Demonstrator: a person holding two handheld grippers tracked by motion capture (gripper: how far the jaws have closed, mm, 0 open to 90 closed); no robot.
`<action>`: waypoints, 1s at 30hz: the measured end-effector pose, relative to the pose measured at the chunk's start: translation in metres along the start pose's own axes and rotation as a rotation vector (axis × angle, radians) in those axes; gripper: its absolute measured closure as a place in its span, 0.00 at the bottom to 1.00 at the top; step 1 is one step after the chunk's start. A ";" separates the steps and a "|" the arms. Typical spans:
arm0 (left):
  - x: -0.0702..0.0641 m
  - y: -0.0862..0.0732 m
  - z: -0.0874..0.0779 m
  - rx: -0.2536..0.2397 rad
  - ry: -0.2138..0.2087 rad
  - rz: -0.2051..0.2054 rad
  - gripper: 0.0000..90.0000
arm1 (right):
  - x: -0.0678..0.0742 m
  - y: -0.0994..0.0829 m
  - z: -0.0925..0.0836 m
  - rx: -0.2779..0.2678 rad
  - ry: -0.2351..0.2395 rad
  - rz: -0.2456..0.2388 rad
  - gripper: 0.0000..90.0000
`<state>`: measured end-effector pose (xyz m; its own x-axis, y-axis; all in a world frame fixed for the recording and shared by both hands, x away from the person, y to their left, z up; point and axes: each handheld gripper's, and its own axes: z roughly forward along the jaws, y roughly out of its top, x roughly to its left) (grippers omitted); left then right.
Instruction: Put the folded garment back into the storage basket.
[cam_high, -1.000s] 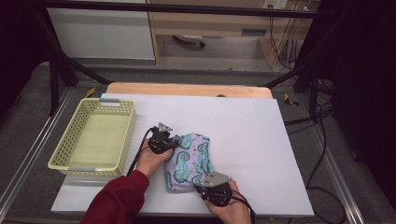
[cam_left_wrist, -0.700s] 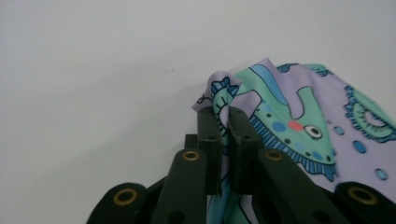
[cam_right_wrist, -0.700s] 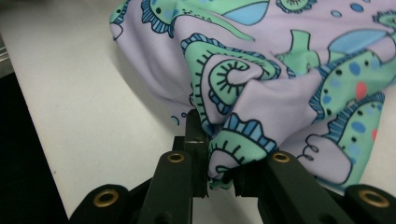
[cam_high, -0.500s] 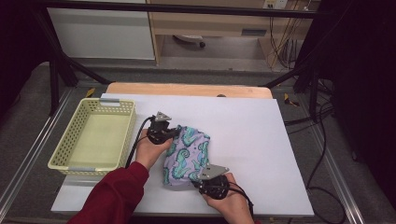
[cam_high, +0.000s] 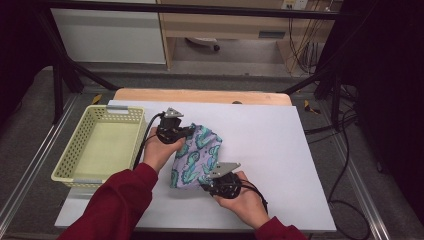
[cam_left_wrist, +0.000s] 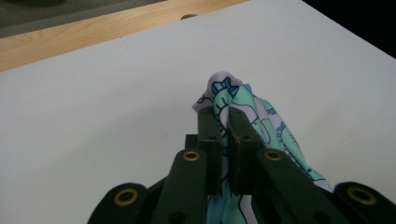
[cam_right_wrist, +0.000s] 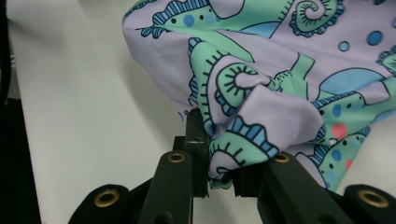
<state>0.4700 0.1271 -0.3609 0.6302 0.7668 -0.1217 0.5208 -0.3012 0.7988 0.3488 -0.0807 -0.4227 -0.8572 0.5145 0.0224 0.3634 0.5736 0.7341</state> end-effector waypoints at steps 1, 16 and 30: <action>0.000 0.000 0.000 0.000 0.000 0.000 0.95 | -0.001 0.003 0.001 0.000 0.005 -0.001 0.88; 0.001 0.014 -0.020 -0.011 0.008 -0.003 0.95 | 0.001 0.024 0.012 0.003 0.036 -0.050 0.88; 0.011 0.018 -0.034 -0.019 0.025 -0.001 0.95 | 0.004 0.044 0.015 -0.006 0.073 -0.076 0.88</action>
<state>0.4672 0.1492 -0.3281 0.6152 0.7809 -0.1083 0.5104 -0.2898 0.8096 0.3667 -0.0436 -0.4007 -0.9066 0.4218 0.0151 0.2941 0.6058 0.7393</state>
